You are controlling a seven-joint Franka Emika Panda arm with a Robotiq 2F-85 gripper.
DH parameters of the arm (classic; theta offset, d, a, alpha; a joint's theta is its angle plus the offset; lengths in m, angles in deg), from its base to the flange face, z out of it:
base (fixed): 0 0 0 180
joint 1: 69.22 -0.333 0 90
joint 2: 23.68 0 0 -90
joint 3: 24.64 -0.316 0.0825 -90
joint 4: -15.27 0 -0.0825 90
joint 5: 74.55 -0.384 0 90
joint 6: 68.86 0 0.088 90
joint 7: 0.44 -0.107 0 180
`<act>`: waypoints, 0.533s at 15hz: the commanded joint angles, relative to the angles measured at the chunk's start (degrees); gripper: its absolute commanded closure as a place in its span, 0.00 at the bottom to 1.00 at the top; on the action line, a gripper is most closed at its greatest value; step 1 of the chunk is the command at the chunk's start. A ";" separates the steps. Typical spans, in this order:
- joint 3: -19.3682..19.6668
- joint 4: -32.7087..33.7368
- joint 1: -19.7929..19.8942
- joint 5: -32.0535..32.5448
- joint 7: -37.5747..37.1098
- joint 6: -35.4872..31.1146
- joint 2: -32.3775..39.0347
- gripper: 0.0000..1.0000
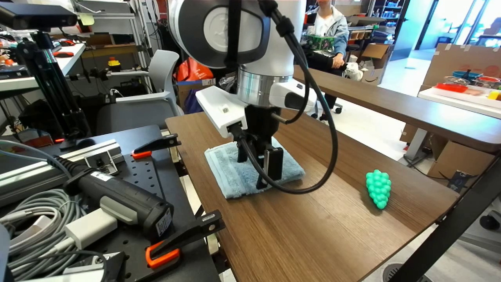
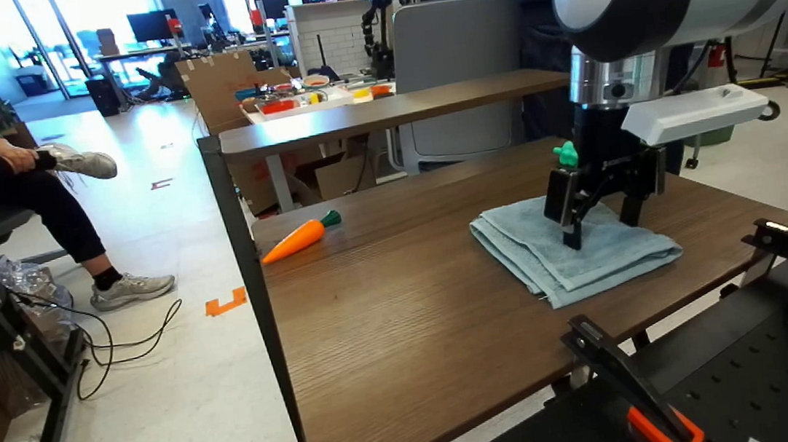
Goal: Wipe the cloth on the table
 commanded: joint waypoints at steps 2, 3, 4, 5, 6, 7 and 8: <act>0.13 0.05 1.35 0.80 -0.67 0.17 -0.09 0.00; 0.15 0.04 1.54 0.77 -0.67 0.17 -0.09 0.00; 0.15 0.04 1.54 0.76 -0.73 0.17 -0.09 0.00; 0.15 0.04 1.52 0.75 -0.83 0.17 -0.09 0.00; 0.16 0.04 1.52 0.75 -0.86 0.17 -0.09 0.00; 0.16 0.04 1.51 0.75 -0.88 0.17 -0.09 0.00; 0.16 0.04 1.51 0.75 -0.89 0.17 -0.09 0.00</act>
